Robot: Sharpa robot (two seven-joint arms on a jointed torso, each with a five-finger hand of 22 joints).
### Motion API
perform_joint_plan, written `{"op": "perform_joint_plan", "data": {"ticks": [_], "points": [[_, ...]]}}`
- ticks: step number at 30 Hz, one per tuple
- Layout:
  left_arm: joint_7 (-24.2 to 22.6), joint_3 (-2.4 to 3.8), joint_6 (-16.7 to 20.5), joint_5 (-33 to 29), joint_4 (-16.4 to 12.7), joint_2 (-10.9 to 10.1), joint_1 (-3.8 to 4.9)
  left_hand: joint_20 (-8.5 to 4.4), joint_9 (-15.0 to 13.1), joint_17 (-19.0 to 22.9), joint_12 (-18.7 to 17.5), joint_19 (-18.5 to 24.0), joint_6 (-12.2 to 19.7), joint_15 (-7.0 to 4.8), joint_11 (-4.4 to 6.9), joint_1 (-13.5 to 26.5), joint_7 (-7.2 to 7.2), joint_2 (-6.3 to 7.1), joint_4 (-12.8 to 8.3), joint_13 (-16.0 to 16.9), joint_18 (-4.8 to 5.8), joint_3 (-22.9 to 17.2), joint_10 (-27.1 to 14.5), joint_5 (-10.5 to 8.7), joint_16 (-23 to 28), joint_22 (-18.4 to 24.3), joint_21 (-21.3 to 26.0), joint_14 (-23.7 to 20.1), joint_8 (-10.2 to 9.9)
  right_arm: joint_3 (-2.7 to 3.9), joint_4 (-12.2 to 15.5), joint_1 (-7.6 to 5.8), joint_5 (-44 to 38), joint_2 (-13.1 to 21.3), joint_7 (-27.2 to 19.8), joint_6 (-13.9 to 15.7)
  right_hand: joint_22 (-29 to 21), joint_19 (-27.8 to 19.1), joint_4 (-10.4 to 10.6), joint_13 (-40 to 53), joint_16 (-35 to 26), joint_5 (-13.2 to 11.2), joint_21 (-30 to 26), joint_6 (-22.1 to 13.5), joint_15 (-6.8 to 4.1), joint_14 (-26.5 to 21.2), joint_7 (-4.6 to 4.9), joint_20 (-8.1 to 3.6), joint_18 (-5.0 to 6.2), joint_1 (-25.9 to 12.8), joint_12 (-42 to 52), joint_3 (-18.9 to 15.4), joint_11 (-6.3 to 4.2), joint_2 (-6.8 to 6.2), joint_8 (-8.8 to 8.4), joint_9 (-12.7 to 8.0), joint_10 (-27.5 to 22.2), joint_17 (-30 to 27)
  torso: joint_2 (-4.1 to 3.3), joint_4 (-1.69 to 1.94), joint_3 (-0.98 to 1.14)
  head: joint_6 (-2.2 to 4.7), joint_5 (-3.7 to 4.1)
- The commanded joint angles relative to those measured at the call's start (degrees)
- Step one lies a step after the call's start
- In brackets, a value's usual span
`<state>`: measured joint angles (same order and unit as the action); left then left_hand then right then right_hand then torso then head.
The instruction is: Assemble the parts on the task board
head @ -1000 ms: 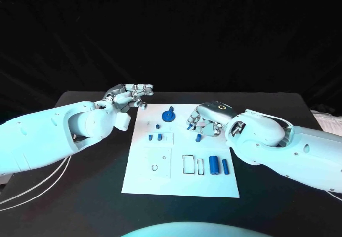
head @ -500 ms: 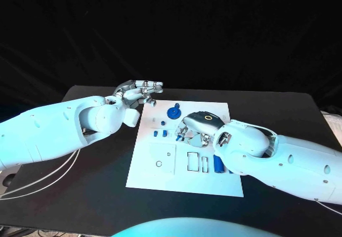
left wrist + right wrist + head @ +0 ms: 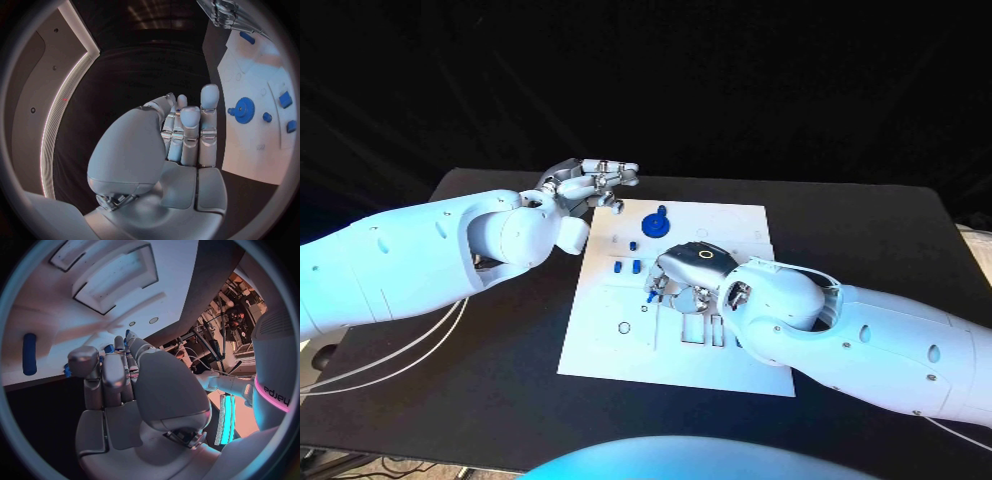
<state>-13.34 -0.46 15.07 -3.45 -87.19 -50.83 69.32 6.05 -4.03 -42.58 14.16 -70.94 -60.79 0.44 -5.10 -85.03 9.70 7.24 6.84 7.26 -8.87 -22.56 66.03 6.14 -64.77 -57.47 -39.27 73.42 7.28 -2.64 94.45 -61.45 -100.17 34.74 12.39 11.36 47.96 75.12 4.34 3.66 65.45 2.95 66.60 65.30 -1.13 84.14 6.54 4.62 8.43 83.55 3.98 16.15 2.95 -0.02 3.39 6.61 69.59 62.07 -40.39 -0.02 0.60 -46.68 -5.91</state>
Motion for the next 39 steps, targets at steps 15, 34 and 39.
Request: {"op": "perform_joint_plan", "data": {"ticks": [15, 34, 39], "points": [[0.17, 0.04, -1.28, 0.31, -0.02, 0.22, 0.02, 0.20, 0.10, 0.16, 0.33, 0.31, 0.43, 0.02, -0.03, -0.37, -0.06, -0.13, -0.39, 0.09, -0.78, -0.04, -0.44, 0.22, 0.35, 0.16, 0.32, -0.53, 0.19, -0.34, -0.92, 0.65, -1.54, -1.36, -0.55, -3.62, 0.05, 0.35, 0.09, -0.03, 0.38, -0.16, 0.26, 0.12, -0.05, 2.36, 0.31, 0.14, -1.08, 0.16, -0.26, 0.35, 0.47, -0.47, 0.33, 0.04, 0.03, 0.14, 0.03, 0.01, -0.02, -0.53, -0.27], [0.69, 0.04, -1.75, 0.31, 0.03, 0.22, 0.02, 0.22, 0.11, 0.31, 0.40, 0.41, 0.55, 0.06, -0.09, -0.26, 0.00, -0.10, -0.43, 0.12, -0.81, 0.04, -0.58, 0.21, 0.41, 0.35, 0.63, -0.61, 0.18, -0.57, -1.56, 1.00, -3.65, -2.84, 0.80, -5.17, -0.01, 0.32, 0.08, -0.02, 0.41, -0.17, 0.25, 0.16, -0.01, 2.34, 0.34, 0.18, -1.08, 0.06, -0.22, 0.48, 0.50, -0.53, 0.36, 0.05, 0.08, 0.12, 0.05, -0.04, 0.00, -0.75, -0.40], [0.87, 0.04, -1.87, 0.32, 0.04, 0.23, 0.02, 0.22, 0.11, 0.31, 0.40, 0.41, 0.55, 0.06, -0.09, -0.26, 0.00, -0.10, -0.43, 0.12, -0.81, 0.04, -0.58, 0.21, 0.41, 0.35, 0.63, -0.61, 0.18, -0.65, -1.46, 1.01, -4.54, -3.17, 1.28, -5.96, -0.37, 0.14, 0.13, -0.04, 0.23, -0.17, 0.06, -0.09, 0.10, 2.25, 0.46, 0.26, -1.01, -0.44, -0.29, 0.39, 0.63, -1.17, 0.27, 0.00, -0.09, -0.16, 0.05, -0.01, 0.00, -0.83, -0.37]]}}
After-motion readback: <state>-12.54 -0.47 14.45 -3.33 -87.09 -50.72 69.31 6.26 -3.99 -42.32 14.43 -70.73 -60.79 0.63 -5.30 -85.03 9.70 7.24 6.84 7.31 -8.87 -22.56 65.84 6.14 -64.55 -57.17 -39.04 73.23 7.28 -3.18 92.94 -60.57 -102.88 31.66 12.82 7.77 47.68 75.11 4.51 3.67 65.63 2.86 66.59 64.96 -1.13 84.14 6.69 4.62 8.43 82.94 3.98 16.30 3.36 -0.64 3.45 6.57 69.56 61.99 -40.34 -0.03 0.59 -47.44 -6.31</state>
